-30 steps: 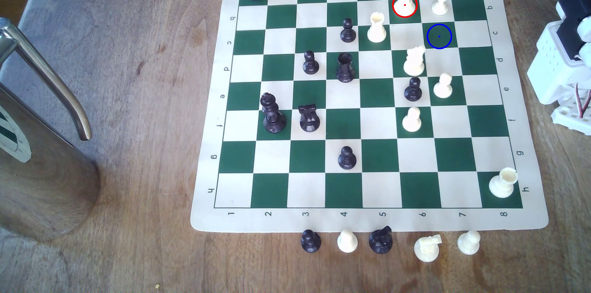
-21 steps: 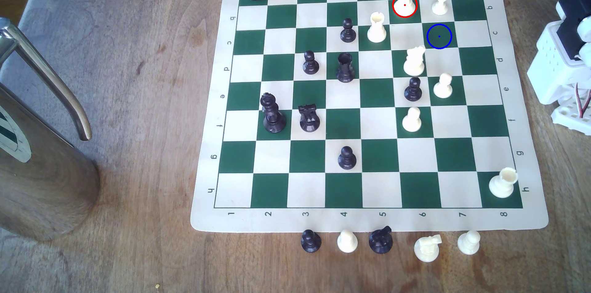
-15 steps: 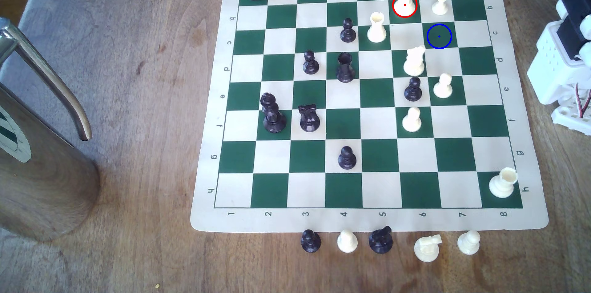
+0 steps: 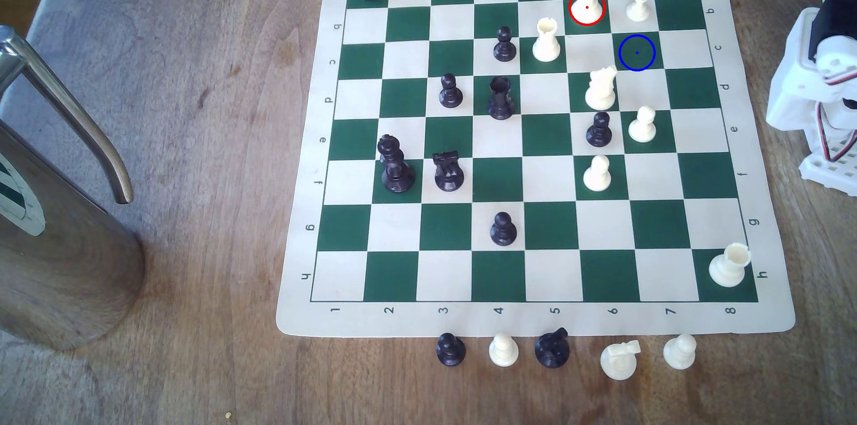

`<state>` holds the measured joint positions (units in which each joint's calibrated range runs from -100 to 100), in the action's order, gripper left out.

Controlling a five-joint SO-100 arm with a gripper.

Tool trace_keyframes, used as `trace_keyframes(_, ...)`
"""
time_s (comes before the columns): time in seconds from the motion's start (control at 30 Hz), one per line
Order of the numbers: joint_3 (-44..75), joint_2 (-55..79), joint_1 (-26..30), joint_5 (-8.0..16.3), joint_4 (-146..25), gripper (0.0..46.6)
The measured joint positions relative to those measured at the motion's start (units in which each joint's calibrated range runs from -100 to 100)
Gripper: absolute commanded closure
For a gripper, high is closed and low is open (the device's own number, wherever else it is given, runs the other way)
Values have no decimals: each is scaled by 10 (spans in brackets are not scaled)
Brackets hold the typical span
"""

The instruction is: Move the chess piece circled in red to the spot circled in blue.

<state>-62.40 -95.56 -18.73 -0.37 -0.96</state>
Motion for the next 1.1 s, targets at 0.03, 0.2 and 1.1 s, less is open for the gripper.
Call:
trace_keyframes(0.03,12,0,-20,1,-49,400)
trace_keyframes(0.2,36,-4,-66,-1,-277,464)
trace_keyframes(1.1,270,317,18,139,-884,445)
